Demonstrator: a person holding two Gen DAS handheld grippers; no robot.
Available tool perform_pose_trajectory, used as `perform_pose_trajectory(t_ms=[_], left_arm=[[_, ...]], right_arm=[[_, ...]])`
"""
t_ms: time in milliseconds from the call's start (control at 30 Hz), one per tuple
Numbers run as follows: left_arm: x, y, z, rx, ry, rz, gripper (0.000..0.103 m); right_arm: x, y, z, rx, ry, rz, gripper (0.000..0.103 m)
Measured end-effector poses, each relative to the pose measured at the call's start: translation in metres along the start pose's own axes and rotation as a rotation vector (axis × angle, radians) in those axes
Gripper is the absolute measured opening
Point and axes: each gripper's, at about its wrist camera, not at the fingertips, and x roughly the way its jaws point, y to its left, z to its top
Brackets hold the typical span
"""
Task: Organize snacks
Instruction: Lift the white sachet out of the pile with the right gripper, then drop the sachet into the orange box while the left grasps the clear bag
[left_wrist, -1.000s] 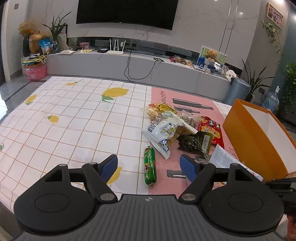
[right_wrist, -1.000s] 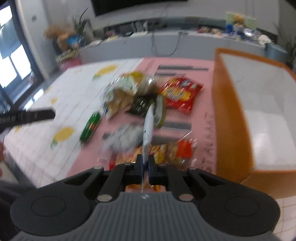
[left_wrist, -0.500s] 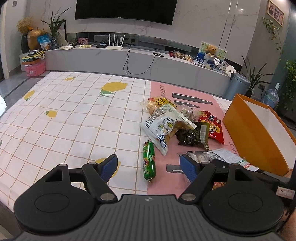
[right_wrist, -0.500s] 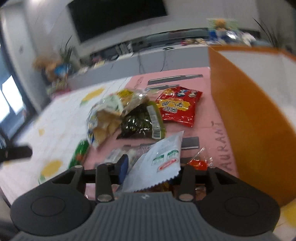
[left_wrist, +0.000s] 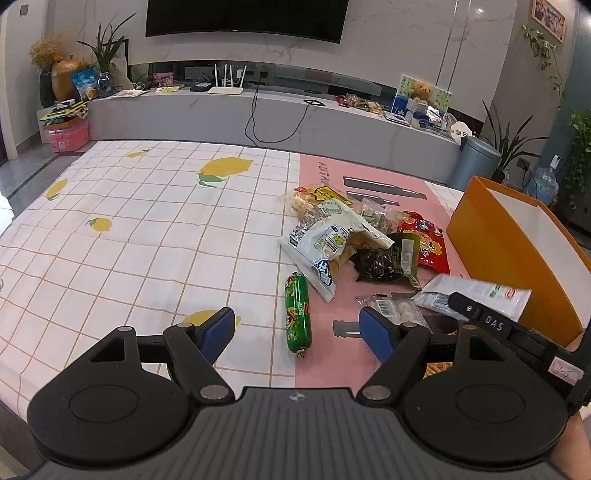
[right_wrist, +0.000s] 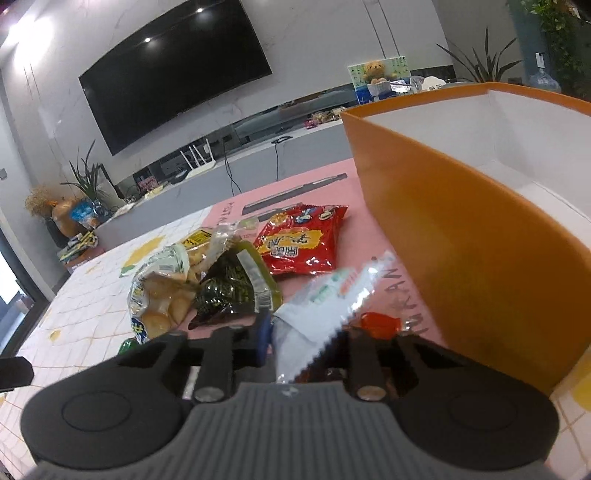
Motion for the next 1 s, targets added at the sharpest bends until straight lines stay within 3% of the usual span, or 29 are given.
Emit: perform_pose_trajectory(t_ms=[433,667,800,1000], left_arm=[[-0.001,-0.008,-0.003,0.014,-0.025,-0.016,0.090],[-0.003,-0.023,0.000,0.044,-0.047,-0.080,0.090],[0.013,-0.041,0.008,0.039,-0.010,-0.158,0.090],[0.055,-0.066,0.012,0.033,0.133,-0.184,0.090]], right_arm=[[-0.084,0.026,0.033,-0.232,-0.156,0.110,0.007],[-0.112,0.016,0.040,-0.347,-0.140,0.014,0.007],[-0.105,0.003,0.040,-0.317,-0.093,-0.013,0.007],[-0.100,-0.001,0.045,-0.289,-0.092,0.000,0.007]])
